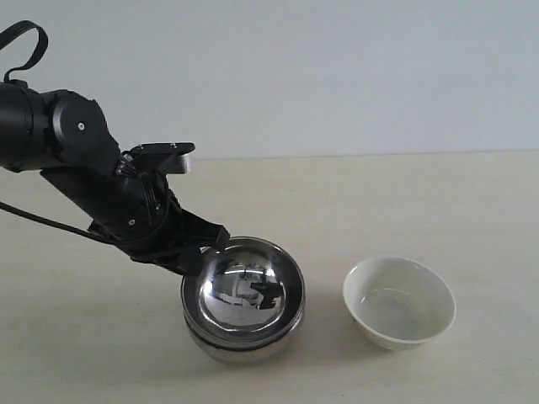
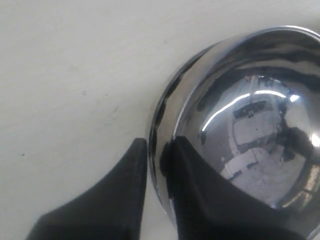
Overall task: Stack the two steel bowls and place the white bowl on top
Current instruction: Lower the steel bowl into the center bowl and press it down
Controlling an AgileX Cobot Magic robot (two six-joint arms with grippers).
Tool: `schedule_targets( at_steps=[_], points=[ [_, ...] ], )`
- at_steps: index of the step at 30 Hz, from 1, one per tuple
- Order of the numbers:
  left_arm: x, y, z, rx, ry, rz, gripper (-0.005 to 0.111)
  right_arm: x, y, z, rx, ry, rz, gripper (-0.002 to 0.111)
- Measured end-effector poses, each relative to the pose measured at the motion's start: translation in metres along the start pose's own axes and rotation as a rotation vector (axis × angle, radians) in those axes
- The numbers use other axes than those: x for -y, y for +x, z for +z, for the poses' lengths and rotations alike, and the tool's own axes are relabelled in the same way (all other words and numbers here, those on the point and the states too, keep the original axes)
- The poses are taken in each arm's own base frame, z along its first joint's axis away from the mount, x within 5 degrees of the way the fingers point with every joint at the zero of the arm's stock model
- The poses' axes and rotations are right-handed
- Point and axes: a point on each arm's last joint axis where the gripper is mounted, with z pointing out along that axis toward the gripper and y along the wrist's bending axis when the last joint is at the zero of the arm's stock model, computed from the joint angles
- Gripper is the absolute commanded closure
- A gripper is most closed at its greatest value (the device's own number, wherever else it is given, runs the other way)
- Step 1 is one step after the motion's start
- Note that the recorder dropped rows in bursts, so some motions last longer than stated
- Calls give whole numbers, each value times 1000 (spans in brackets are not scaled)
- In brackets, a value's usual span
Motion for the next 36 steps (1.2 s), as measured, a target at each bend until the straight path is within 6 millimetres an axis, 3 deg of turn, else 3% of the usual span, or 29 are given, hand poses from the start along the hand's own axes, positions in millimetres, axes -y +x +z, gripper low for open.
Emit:
schedule_targets(
  at_steps=[9, 13, 30, 36],
  points=[
    [-3, 2, 15, -40, -5, -10, 97, 0, 0, 0, 0, 0, 0, 108],
    [-3, 2, 15, -37, -6, -10, 103, 0, 0, 0, 0, 0, 0, 108],
    [-3, 2, 15, -40, -10, -4, 103, 0, 0, 0, 0, 0, 0, 108],
    [-2, 1, 6, -20, -6, 0, 103, 0, 0, 0, 0, 0, 0, 108]
  ],
)
